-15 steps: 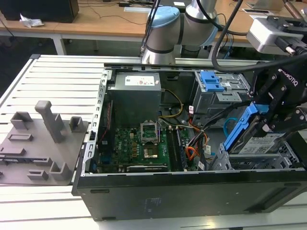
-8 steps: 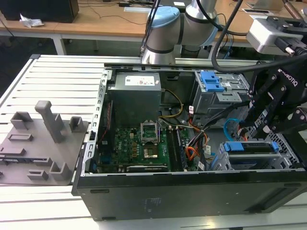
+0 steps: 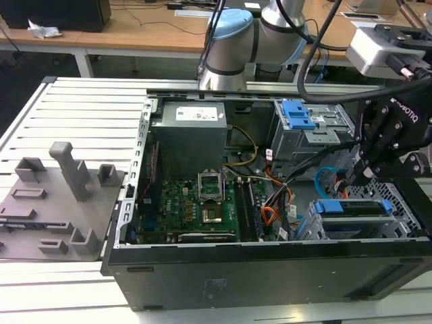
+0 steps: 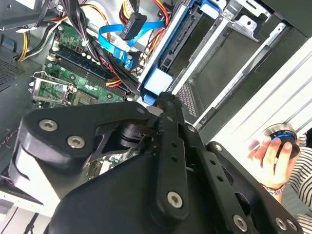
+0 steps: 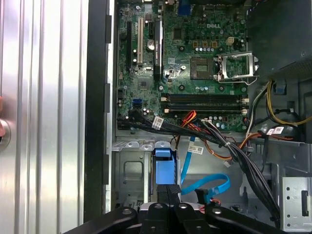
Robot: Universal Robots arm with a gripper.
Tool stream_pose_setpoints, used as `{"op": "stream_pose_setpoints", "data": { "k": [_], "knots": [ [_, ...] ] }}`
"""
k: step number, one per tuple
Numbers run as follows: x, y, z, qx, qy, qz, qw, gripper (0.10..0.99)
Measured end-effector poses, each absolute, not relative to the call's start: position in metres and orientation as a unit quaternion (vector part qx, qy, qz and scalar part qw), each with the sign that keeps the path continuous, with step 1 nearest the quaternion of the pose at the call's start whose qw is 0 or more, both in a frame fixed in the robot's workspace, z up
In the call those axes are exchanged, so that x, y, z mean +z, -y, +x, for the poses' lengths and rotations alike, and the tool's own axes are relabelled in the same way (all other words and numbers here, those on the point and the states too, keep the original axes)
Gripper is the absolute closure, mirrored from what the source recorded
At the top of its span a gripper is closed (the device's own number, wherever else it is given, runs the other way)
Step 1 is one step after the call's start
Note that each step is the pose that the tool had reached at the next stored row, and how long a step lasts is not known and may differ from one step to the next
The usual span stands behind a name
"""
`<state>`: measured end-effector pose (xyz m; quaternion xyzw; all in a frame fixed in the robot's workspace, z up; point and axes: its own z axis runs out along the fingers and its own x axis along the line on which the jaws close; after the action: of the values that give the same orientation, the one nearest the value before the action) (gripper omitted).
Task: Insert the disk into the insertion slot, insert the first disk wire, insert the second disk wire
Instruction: 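Insert the disk into the insertion slot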
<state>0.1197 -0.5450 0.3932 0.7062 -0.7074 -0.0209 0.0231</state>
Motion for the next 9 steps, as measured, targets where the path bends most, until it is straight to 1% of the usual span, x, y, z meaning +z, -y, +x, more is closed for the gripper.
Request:
{"op": "stream_pose_setpoints", "data": {
  "k": [9],
  "knots": [
    [0.3926, 0.5448, 0.1271, -0.021, 0.707, 0.706, 0.023, 0.980]
  ]
}}
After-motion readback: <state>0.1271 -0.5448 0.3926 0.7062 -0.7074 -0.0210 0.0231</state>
